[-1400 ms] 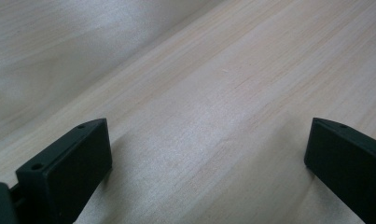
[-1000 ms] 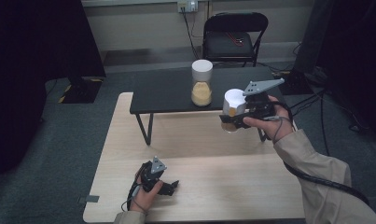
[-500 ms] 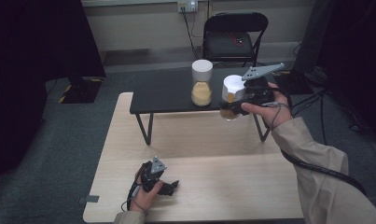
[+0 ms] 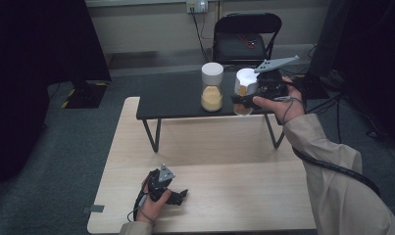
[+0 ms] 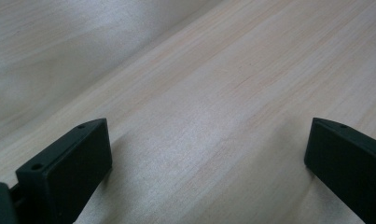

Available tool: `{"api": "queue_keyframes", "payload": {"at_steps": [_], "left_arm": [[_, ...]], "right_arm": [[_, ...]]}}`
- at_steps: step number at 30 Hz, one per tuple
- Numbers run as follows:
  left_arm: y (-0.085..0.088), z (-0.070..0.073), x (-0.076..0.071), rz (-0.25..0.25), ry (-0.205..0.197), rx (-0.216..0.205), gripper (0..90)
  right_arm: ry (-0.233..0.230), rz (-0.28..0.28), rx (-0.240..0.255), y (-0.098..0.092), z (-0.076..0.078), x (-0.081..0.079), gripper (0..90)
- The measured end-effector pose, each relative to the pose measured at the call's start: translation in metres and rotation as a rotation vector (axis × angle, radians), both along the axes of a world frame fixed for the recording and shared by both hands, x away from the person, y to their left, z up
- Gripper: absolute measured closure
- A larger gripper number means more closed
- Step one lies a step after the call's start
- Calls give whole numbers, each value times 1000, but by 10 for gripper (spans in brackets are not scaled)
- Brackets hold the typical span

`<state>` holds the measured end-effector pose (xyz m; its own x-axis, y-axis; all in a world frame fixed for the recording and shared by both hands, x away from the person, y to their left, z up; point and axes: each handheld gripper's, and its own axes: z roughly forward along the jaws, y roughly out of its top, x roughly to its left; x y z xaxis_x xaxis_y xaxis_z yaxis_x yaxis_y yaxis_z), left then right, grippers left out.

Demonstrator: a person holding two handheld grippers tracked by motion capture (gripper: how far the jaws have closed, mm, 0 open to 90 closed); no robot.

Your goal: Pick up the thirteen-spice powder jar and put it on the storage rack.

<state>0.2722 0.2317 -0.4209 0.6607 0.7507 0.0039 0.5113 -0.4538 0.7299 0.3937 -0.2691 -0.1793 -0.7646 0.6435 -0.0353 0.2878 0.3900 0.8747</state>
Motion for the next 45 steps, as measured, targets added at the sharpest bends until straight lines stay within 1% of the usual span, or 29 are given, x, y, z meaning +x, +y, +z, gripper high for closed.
{"api": "queue_keyframes", "payload": {"at_steps": [7, 13, 20, 25, 41, 43, 45], "left_arm": [[0, 0, 0, 0, 0, 0, 0], [0, 0, 0, 0, 0, 0, 0], [0, 0, 0, -1, 0, 0, 0], [0, 0, 0, -2, 0, 0, 0], [0, 0, 0, -3, 0, 0, 0], [0, 0, 0, -3, 0, 0, 0], [0, 0, 0, -3, 0, 0, 0]], "right_arm": [[-7, -41, -4, 6, 0, 8, 302], [0, -70, -4, 12, -5, 15, 302], [6, -83, -13, 17, -8, 24, 302], [13, -90, 0, 17, -12, 28, 301], [9, -106, 15, 18, -16, 27, 296], [14, -112, 15, 18, -15, 27, 286], [20, -114, 11, 19, -14, 27, 250]]}}
